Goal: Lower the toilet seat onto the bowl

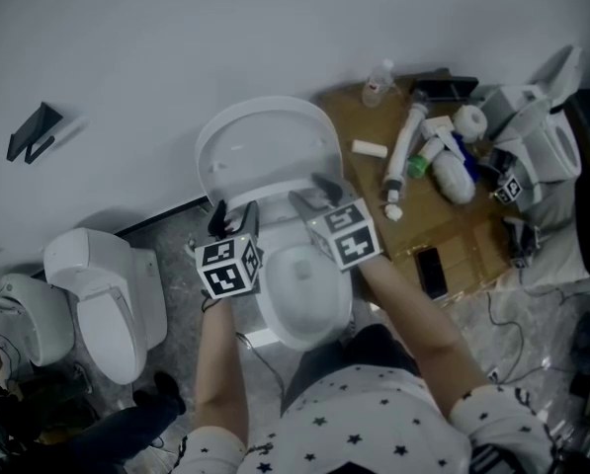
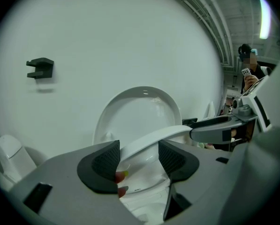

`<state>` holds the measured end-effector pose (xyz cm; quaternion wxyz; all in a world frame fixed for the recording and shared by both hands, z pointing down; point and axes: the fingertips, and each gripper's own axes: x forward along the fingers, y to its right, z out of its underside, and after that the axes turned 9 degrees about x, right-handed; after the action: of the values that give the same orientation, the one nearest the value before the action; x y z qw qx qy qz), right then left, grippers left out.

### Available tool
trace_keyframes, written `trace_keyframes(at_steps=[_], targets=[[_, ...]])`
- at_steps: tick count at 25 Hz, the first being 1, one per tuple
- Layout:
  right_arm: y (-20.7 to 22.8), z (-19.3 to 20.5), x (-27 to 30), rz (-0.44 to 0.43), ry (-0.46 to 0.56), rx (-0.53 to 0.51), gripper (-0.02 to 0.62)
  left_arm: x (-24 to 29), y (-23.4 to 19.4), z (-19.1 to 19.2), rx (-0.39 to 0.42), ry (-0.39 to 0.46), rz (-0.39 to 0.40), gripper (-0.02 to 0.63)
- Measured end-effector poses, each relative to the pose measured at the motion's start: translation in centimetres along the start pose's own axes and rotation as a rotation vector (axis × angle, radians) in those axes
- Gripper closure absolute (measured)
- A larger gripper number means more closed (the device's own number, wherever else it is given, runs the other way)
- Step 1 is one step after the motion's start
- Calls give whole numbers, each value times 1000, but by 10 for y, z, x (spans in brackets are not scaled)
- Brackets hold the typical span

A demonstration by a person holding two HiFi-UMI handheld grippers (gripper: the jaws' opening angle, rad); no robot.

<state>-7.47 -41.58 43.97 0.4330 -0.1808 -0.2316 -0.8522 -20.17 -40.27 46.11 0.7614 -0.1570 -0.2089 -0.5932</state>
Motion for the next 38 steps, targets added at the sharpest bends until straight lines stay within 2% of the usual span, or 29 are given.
trace_keyframes(at_steps=[38], targets=[[-41, 75, -73, 27, -29, -50, 382, -80, 44, 64, 50, -15, 16, 347]])
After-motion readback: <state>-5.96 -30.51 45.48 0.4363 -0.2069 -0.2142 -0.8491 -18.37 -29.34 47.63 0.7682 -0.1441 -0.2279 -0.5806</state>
